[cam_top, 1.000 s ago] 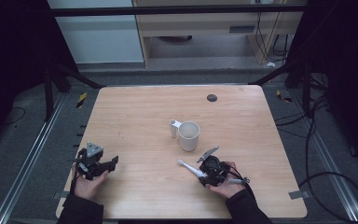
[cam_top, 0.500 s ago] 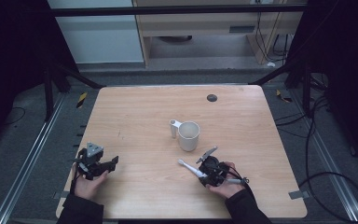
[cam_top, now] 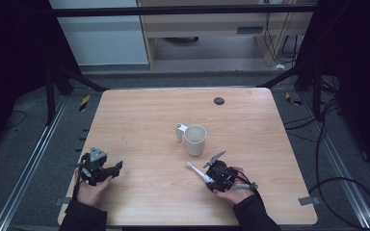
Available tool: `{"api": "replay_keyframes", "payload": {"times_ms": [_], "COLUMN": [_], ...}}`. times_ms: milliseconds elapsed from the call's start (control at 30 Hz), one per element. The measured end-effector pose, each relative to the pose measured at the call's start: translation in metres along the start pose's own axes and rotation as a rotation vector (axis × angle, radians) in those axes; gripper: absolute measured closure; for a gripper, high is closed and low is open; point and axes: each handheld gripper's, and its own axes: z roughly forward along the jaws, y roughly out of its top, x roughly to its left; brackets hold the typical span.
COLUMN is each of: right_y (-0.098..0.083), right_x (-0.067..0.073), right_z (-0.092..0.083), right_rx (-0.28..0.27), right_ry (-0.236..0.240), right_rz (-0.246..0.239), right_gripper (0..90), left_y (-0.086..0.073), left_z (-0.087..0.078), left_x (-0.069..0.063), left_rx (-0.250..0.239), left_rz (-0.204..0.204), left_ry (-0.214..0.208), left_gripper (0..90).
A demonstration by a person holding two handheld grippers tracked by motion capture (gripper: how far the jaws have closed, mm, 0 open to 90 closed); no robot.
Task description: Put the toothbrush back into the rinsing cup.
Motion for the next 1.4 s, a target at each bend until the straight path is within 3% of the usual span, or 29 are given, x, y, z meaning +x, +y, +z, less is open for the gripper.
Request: {"api": "replay_keyframes", "payload": {"times_ms": [367, 833, 1033, 1100, 1267, 1400], "right_y": [0.001, 0.001, 0.005, 0.006, 0.018, 0.025], "right_x": [-0.004, -0.008, -0.012, -0.012, -0.016, -0.017], "right_z": [-0.019, -0.039, -0.058, -0.061, -0.078, -0.084], "right_rx": [-0.105, -0.211, -0.324, -0.339, -0.51, -0.575], "right_ry": [0.042, 0.047, 0.041, 0.04, 0.018, 0.006], "right_rz": [0.045, 0.073, 0.092, 0.103, 0.143, 0.159], "right_gripper": [67.2, 67.3, 67.3, 67.3, 67.3, 67.3], "left_y": [0.0, 0.0, 0.0, 0.0, 0.0, 0.0], "left_z": [0.0, 0.0, 0.0, 0.0, 0.0, 0.0], "left_x": [0.0, 0.0, -0.001, -0.001, -0.001, 0.0], "left_rx": [0.001, 0.002, 0.001, 0.0, -0.004, -0.004], "left_rz": [-0.003, -0.002, -0.003, -0.003, -0.005, -0.006], "left_ry": [0.0, 0.0, 0.001, 0.002, 0.003, 0.003], "left_gripper": [31.3, 31.2, 31.2, 31.2, 31.2, 31.2]}}
